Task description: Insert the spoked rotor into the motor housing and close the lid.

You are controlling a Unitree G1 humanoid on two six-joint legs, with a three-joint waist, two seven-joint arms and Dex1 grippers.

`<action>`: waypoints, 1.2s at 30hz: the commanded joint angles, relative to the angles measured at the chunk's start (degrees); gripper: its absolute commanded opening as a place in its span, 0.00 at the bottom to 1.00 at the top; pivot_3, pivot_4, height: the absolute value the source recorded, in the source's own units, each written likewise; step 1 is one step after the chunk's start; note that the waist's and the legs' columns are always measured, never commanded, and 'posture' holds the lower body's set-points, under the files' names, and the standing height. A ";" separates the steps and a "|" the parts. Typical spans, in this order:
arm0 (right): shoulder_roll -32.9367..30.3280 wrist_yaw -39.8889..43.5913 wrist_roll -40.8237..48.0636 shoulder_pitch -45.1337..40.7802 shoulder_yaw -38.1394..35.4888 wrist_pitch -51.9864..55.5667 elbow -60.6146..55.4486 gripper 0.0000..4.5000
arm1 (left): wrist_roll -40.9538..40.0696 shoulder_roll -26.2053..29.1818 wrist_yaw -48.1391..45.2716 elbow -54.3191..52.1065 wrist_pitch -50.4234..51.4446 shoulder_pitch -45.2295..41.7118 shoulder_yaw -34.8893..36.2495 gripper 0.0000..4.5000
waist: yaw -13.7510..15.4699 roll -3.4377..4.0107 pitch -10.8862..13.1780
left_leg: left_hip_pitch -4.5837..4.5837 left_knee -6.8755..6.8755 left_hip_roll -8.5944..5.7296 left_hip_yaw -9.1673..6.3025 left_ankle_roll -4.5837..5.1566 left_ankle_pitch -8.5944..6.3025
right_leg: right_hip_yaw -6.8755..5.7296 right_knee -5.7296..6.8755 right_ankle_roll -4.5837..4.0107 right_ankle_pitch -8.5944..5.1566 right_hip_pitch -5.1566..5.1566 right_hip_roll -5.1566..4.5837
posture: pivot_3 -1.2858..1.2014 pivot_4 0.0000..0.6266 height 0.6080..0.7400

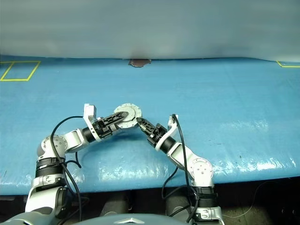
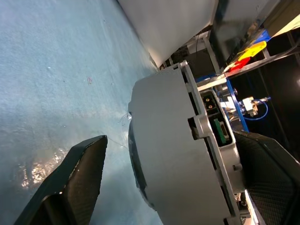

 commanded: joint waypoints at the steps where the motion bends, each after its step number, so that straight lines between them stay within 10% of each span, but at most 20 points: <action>1: 3.00 2.32 1.81 -1.51 1.35 0.63 -4.31 0.26 | -1.70 -0.85 0.52 -1.51 0.70 0.46 0.56 1.00 | -0.02 0.00 0.00 | 0.00 0.00 0.00 0.00 0.00 0.00 | 0.00 0.00 0.00 0.00 0.00 0.00 | 0.52 0.24 1.00; 4: 3.03 2.20 1.54 -1.59 1.08 0.74 -4.19 0.26 | -1.82 -1.33 1.05 -1.65 0.34 0.44 1.00 1.00 | 0.01 0.00 0.00 | 0.00 0.02 0.00 0.00 0.00 0.00 | 0.00 0.00 0.00 0.00 0.01 0.00 | 0.52 0.24 1.00; 11: 3.17 2.24 1.12 -1.61 0.56 0.83 -3.83 0.26 | -2.87 -1.64 2.50 -1.37 -0.39 0.39 1.87 0.64 | 0.00 -0.01 0.00 | -0.01 0.05 0.00 0.00 0.00 0.00 | 0.00 0.00 0.02 0.01 0.01 0.00 | 0.52 0.24 1.00; 30: 2.78 3.90 -4.12 -1.60 0.99 -0.94 -3.41 0.26 | -2.73 -1.24 4.24 -0.82 -3.31 -0.33 2.41 0.64 | -0.01 -0.01 0.00 | -0.01 0.06 -0.01 0.00 0.00 0.00 | 0.00 0.00 0.03 0.02 0.02 0.00 | 0.52 0.24 1.00; 36: 3.52 3.94 -9.39 -1.39 0.92 -4.49 -4.32 0.69 | -2.03 -1.04 4.37 -0.97 -5.06 -0.27 2.20 0.64 | 0.01 0.00 0.00 | -0.01 0.07 -0.01 0.00 0.00 0.00 | 0.01 0.00 0.03 0.02 0.02 0.00 | 0.52 0.24 1.00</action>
